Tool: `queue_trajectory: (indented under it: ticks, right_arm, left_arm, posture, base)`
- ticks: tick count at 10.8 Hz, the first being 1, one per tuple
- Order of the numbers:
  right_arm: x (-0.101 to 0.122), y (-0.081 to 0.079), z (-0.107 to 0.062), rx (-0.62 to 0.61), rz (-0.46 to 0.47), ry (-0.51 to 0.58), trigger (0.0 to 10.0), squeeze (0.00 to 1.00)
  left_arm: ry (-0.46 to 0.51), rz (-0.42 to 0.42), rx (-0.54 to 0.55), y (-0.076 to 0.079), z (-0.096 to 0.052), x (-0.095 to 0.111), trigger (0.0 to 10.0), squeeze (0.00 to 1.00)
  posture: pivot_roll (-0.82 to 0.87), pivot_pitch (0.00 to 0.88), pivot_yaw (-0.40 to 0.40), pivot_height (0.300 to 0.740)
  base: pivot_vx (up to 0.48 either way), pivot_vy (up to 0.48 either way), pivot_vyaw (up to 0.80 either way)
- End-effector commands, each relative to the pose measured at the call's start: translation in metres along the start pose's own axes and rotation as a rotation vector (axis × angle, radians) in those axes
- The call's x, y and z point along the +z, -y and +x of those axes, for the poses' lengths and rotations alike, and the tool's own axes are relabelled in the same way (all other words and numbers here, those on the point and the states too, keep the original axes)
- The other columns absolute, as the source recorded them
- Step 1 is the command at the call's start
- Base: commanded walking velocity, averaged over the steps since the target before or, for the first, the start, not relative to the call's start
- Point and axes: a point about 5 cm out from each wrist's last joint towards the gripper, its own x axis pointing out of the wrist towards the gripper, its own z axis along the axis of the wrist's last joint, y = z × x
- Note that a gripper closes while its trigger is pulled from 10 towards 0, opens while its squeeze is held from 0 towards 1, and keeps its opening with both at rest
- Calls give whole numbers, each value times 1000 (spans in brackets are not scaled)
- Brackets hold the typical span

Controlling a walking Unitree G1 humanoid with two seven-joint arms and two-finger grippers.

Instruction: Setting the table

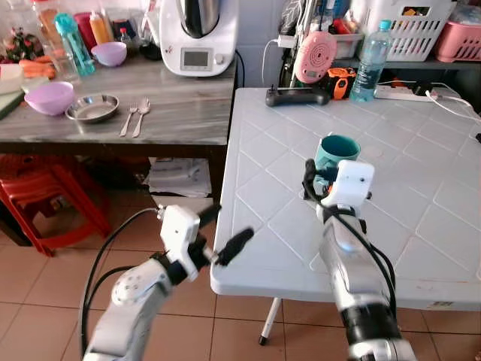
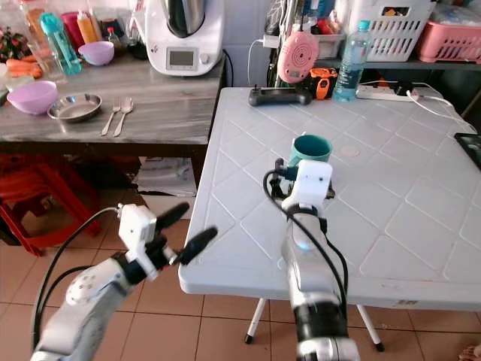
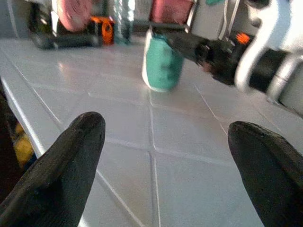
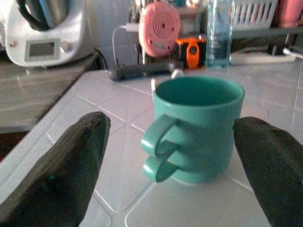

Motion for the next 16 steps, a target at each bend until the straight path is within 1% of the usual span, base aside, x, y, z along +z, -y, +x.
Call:
queue_trajectory:
  ticks: [1, 3, 4, 6, 8, 11, 13, 16]
  right_arm:
    - [-2, -1, 7, -8, 8, -14, 10000, 0]
    - [2, -3, 18, -21, 1, -16, 10000, 0]
    - [6, -1, 27, -49, 10, -7, 10000, 0]
    - [7, 9, 37, -83, 7, -8, 10000, 0]
    - [4, 20, 41, -124, 15, -27, 10000, 0]
    - [3, 31, 38, -148, -9, 9, 10000, 0]
    - [5, 30, 35, -133, -28, 39, 10000, 0]
    - [11, 17, 37, -73, -55, 80, 10000, 0]
  left_arm:
    - [-26, 14, -46, 3, -3, 0, 10000, 0]
    - [-34, 15, -49, 3, -5, 1, 10000, 0]
    - [-33, 7, -43, 4, -7, 1, 10000, 0]
    - [-27, -26, -37, 9, -5, 0, 10000, 0]
    - [-29, -27, -20, 7, -6, 0, 10000, 0]
    - [-39, -25, -19, 4, -5, -2, 10000, 0]
    - [-40, -22, -20, 3, -4, -3, 10000, 0]
    - [-32, -22, -10, 3, 0, -3, 10000, 0]
  posture:
    - [87, 67, 11, 740]
    - [92, 75, 13, 740]
    - [97, 80, 12, 740]
    - [108, 92, 9, 740]
    - [112, 90, 7, 740]
    - [103, 84, 22, 740]
    - [99, 81, 25, 740]
    - [98, 71, 18, 740]
  base:
    - [0, 0, 0]
    - [0, 0, 0]
    - [0, 0, 0]
    - [0, 0, 0]
    - [0, 0, 0]
    - [0, 0, 0]
    - [0, 0, 0]
    - [0, 0, 0]
